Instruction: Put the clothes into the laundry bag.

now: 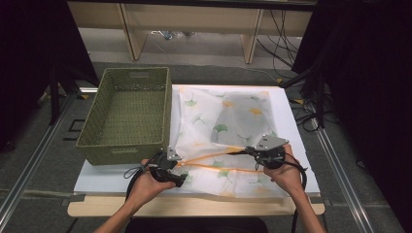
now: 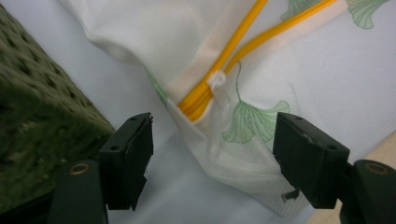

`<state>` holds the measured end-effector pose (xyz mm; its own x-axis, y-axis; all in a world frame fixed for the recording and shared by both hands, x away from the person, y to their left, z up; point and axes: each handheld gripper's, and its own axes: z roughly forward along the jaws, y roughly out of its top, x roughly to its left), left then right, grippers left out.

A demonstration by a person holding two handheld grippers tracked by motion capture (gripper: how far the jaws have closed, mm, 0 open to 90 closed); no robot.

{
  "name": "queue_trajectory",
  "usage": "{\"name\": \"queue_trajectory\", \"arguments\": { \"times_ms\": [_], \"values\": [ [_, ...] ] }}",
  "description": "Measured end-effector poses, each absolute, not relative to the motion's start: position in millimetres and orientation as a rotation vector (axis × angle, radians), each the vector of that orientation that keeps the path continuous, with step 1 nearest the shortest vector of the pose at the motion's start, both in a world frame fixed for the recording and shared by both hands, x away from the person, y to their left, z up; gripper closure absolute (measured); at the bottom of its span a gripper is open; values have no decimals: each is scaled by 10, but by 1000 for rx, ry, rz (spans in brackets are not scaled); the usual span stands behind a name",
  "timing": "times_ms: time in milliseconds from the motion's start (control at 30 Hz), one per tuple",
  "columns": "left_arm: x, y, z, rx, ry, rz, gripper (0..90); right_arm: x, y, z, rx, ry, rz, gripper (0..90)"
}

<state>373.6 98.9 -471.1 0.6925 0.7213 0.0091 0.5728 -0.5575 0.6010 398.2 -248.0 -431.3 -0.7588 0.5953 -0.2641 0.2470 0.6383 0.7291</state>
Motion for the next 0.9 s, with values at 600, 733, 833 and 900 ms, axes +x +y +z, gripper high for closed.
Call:
{"name": "queue_trajectory", "arguments": {
  "times_ms": [600, 733, 833, 900],
  "values": [
    [3813, 1098, -4698, 2245, 897, 220, 758, 4009, -2473, -4470, 688, 2457, 899, 900],
    [3807, 1133, -4654, 2224, 888, 233, 812, 4004, -2471, -4530, 705, 2483, 863, 900],
    [3789, 1135, -4636, 2233, 874, 218, 830, 4027, -2479, -4575, 690, 2505, 828, 900],
    [3788, 1137, -4631, 2230, 858, 230, 838, 4040, -2487, -4615, 695, 2516, 810, 900]
  ]
}}
